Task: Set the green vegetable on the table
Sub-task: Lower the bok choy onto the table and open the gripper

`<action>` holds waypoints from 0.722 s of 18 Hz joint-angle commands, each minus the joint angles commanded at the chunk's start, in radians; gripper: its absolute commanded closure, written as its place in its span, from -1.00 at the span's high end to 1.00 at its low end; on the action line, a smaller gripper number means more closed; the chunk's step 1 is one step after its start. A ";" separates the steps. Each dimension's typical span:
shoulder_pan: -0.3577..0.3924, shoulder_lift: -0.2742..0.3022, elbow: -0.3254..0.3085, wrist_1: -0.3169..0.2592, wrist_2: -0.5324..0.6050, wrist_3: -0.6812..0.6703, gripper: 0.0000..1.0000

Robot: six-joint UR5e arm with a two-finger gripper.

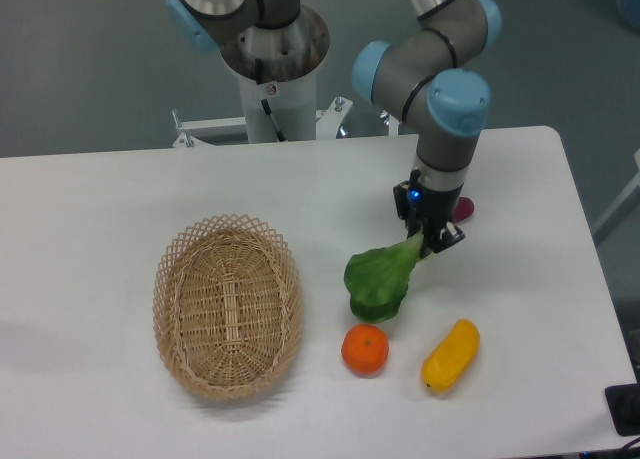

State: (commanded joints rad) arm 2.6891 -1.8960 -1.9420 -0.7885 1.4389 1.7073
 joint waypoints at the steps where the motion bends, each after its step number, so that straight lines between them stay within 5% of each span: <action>1: 0.000 0.000 -0.002 0.000 0.000 0.002 -0.17; 3: 0.000 0.000 0.000 0.000 0.000 0.002 0.13; 5: 0.002 0.003 0.005 0.006 -0.002 0.006 0.82; 6: 0.003 0.006 0.006 0.014 -0.002 0.006 1.00; 13: 0.014 0.041 0.049 0.012 0.000 -0.020 1.00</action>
State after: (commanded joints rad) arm 2.7029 -1.8547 -1.8930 -0.7762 1.4389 1.6874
